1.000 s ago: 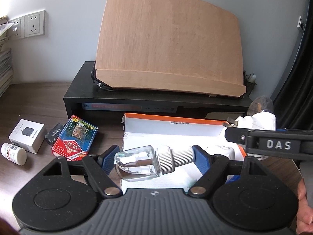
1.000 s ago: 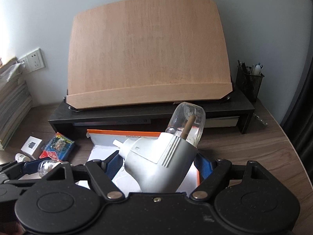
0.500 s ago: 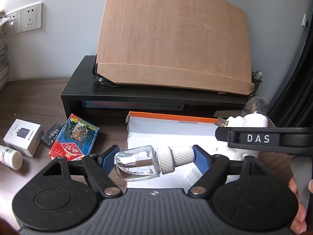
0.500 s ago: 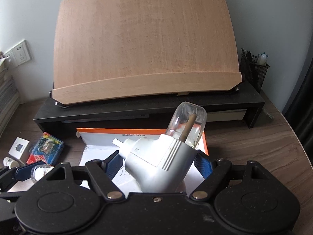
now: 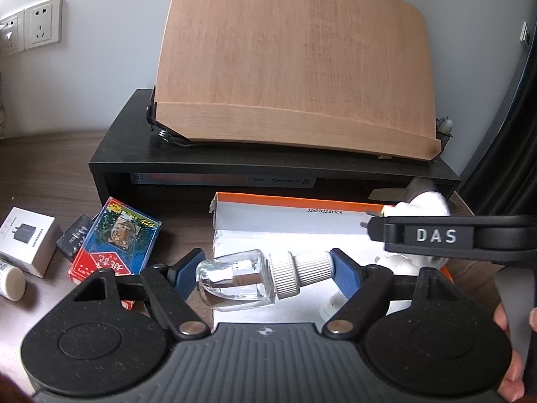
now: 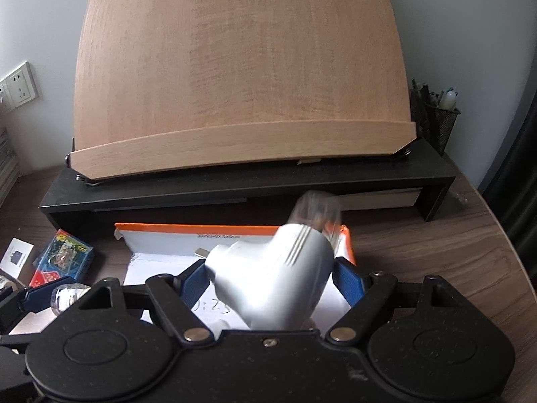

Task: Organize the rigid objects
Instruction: 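Lower both items into the white box and open both grippers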

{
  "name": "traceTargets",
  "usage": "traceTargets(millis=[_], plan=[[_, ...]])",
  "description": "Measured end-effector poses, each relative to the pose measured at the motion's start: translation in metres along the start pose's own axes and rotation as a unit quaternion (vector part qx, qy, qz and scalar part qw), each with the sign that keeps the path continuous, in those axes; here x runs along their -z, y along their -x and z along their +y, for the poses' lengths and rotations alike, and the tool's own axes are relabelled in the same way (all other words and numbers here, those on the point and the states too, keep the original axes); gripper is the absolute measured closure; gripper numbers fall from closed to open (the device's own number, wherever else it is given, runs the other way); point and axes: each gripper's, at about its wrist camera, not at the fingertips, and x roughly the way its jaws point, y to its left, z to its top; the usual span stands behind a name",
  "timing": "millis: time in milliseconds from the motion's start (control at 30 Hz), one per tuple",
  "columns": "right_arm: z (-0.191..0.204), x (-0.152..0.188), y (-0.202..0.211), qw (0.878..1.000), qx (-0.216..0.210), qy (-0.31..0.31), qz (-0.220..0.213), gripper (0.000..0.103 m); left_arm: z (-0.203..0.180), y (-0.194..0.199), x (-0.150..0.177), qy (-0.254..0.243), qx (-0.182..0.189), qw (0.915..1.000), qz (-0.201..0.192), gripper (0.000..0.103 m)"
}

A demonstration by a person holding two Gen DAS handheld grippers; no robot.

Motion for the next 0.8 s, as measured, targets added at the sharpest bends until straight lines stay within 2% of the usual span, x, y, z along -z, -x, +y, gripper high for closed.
traceTargets(millis=[233,533,800], plan=[[-0.016,-0.004,0.018,1.0,0.007,-0.004,-0.02,0.008,-0.007,-0.013,-0.005,-0.008,0.006,0.9999,0.007,0.021],[-0.029,0.007,0.054,0.998,0.006,0.007,-0.058,0.008,-0.023,-0.036,-0.011,-0.024,0.007,0.9996,0.016,0.022],[-0.037,0.014,0.068,0.997,-0.003,0.012,-0.073,0.008,-0.036,-0.025,-0.015,-0.031,-0.004,0.9995,0.007,0.02]])
